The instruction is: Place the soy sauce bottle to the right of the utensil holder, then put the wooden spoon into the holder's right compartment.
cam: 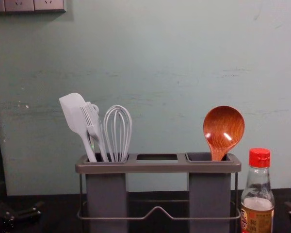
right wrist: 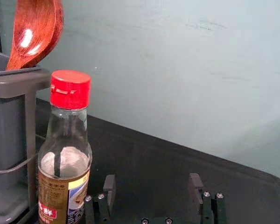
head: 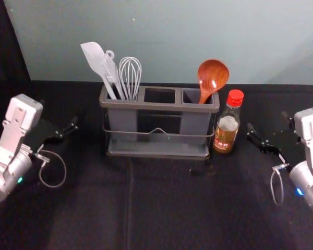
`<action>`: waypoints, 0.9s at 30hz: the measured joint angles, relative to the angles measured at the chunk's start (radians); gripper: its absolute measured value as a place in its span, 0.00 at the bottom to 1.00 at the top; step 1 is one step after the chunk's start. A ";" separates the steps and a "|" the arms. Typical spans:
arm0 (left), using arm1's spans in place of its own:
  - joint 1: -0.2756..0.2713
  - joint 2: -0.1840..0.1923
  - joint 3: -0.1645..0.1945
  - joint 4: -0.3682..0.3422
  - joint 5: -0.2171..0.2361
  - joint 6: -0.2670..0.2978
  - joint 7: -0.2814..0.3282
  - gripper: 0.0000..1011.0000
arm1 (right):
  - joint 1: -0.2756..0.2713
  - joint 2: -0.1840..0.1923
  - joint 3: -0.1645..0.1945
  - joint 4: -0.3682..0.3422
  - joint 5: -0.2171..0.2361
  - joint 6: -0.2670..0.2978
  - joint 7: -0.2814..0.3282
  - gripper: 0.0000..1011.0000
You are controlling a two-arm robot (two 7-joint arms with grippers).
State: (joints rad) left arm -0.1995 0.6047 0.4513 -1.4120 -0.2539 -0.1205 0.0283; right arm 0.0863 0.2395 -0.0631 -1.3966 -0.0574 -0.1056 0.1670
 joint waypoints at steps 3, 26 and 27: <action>0.000 0.000 0.000 0.000 0.000 0.000 0.000 0.99 | 0.004 -0.004 -0.001 0.017 -0.002 -0.017 -0.007 0.99; 0.000 0.000 0.000 0.000 0.000 0.000 0.000 0.99 | -0.005 -0.016 0.016 0.017 -0.003 -0.006 -0.031 0.99; 0.000 0.000 0.000 0.000 0.000 0.000 0.000 0.99 | -0.005 -0.015 0.016 0.017 -0.003 -0.006 -0.031 0.99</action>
State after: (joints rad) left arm -0.1995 0.6046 0.4514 -1.4120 -0.2539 -0.1205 0.0283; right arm 0.0817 0.2240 -0.0471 -1.3798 -0.0604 -0.1113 0.1361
